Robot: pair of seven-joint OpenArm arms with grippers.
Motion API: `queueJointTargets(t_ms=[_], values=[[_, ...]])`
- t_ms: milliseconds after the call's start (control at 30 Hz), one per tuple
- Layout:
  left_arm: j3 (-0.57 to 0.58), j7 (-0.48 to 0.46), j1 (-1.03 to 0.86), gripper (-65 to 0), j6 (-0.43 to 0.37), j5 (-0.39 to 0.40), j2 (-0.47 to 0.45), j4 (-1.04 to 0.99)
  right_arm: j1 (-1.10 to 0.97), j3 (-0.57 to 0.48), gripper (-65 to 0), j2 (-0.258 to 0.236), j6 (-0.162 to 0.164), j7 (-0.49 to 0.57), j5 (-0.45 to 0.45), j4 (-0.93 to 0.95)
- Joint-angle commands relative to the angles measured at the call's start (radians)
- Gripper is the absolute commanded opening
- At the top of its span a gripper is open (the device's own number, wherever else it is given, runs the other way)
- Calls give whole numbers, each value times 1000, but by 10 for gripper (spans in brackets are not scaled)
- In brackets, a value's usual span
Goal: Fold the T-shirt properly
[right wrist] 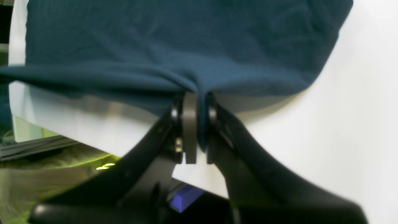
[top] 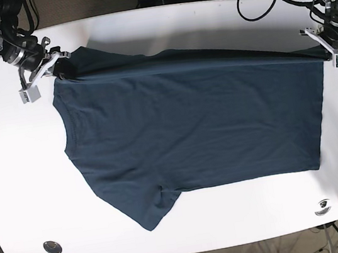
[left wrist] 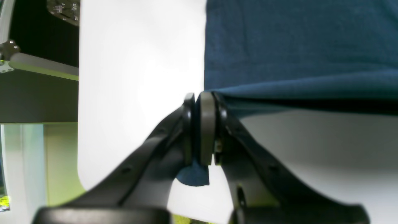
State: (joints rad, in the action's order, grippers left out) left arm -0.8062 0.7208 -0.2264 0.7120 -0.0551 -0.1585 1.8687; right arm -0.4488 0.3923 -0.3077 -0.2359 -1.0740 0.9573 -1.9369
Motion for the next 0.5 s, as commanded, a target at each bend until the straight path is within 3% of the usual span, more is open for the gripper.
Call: queueJointTargets(t_ms=[0,467], values=[[0,-27,57,-650,-14,7,-22,13,37,3,-626,-14,2,21,12,11],[75,-28,218,-650,-14,8,-114,-218,206,0,-626,-15,-4,21,12,189]])
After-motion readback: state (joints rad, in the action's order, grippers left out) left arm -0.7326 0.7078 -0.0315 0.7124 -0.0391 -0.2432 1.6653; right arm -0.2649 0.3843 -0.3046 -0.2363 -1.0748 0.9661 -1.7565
